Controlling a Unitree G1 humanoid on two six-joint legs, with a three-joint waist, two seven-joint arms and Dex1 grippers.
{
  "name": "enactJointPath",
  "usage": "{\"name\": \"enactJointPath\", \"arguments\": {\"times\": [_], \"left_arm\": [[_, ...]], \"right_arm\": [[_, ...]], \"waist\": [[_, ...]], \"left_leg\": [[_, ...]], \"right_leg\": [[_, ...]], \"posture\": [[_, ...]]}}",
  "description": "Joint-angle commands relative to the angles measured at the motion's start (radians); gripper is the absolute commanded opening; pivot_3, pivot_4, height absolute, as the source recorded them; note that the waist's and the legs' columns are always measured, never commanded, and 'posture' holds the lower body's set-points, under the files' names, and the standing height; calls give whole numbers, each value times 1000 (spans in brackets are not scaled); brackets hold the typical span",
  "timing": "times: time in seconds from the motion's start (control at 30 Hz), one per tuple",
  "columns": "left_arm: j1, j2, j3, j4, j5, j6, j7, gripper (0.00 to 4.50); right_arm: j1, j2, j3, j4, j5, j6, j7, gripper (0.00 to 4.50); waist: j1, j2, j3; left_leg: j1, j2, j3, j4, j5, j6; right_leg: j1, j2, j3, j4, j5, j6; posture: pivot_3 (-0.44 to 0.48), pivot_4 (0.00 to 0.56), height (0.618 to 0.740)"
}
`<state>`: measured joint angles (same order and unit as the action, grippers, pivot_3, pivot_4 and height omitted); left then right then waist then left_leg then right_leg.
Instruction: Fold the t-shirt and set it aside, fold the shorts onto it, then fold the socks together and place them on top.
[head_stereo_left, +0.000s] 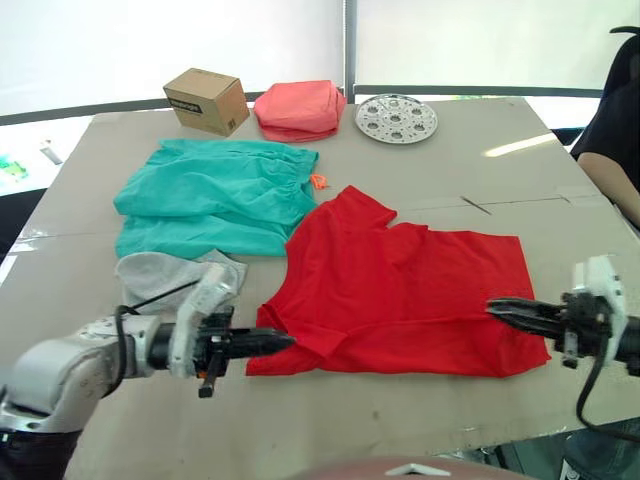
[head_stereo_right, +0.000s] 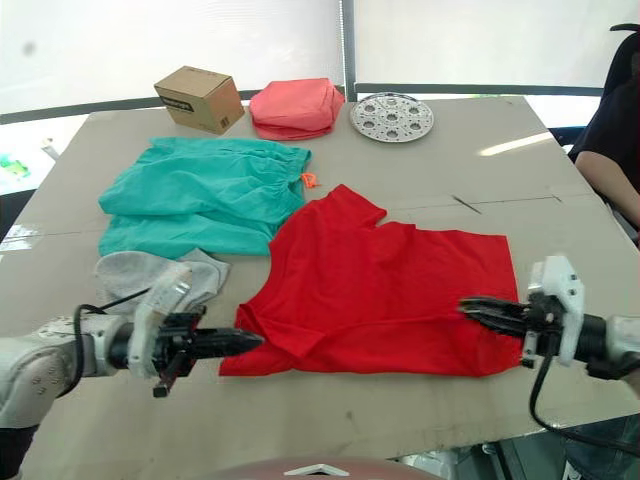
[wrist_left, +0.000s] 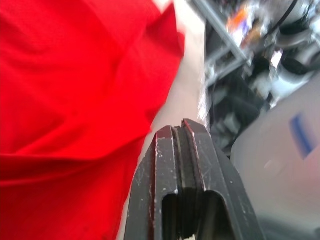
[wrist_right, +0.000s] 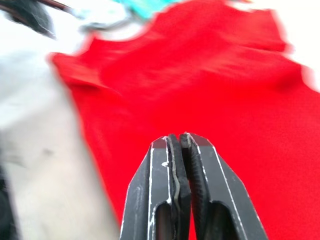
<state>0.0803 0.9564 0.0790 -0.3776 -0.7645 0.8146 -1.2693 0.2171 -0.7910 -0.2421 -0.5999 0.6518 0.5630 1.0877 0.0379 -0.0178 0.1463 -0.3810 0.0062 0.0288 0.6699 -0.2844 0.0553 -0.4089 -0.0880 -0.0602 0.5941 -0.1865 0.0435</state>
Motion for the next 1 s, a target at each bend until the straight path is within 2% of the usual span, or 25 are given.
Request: {"name": "enactJointPath", "arguments": {"times": [0.03, 0.23, 0.33, 0.47, 0.6, 0.67, 0.77, 0.8, 0.87, 1.0], "left_arm": [[-51, -13, -90, 45, 103, -102, -22, 5], [-128, -90, -201, 125, 203, -175, 9, 5], [-169, -160, -176, 148, 159, -122, 61, 5], [-259, -273, -75, 225, 110, -46, 221, 5], [-301, -320, 8, 229, 25, 44, 282, 5], [-283, -306, 25, 193, -31, 93, 255, 5], [-203, -230, -12, 86, -70, 112, 150, 5], [-162, -219, -36, 45, -64, 98, 134, 5], [-113, -223, -65, 2, -43, 65, 134, 5], [-47, -313, -132, 26, 80, -46, 259, 5]], "right_arm": [[-13, 24, 88, -49, -33, -44, -23, 33], [9, 24, 132, -60, -53, -79, -34, 33], [20, 22, 135, -51, -67, -100, -32, 33], [39, 26, 139, -46, -77, -120, -40, 33], [47, 42, 139, -30, -81, -130, -64, 33], [50, 58, 141, -16, -88, -134, -85, 33], [53, 102, 174, 11, -137, -174, -126, 33], [49, 156, 200, 36, -173, -215, -173, 33], [51, 232, 234, 64, -194, -245, -226, 33], [97, 351, 336, 168, -315, -365, -301, 33]], "waist": [[2, 1, 0], [3, -2, -1], [2, -2, -1], [3, -3, -1], [-2, -4, -2], [-4, -4, -2], [-11, -4, -2], [-12, -4, -2], [-14, -6, -4], [-8, -2, -3]], "left_leg": [[0, 0, 1, 0, 0, 0], [-2, -1, 1, 1, 0, 1], [-2, 0, 1, 1, 0, 1], [-2, 0, 0, 2, 0, 1], [-1, 0, -1, 3, 0, 1], [-1, 0, -1, 3, 0, 1], [-1, 0, 0, 2, 0, 1], [-1, 0, 0, 1, 0, 1], [-1, 0, 0, 1, 0, 1], [0, -1, 0, 2, 0, 0]], "right_leg": [[0, 0, 1, 0, 0, 0], [-1, -1, 1, -1, 0, 0], [-1, -1, 1, 0, 0, 0], [0, 0, 0, 1, 0, 1], [1, 1, 0, 1, -2, 4], [1, 1, 1, 1, -1, 3], [1, 1, 1, 1, 0, 0], [1, 1, 1, 1, 0, 0], [0, 1, 1, 1, 0, 0], [0, -1, 2, 1, -2, 4]], "posture": [[0, 150, 740], [0, 150, 740], [0, 150, 740], [0, 150, 740], [0, 150, 740], [0, 150, 740], [0, 150, 740], [0, 150, 740], [0, 150, 740], [0, 150, 740]]}}
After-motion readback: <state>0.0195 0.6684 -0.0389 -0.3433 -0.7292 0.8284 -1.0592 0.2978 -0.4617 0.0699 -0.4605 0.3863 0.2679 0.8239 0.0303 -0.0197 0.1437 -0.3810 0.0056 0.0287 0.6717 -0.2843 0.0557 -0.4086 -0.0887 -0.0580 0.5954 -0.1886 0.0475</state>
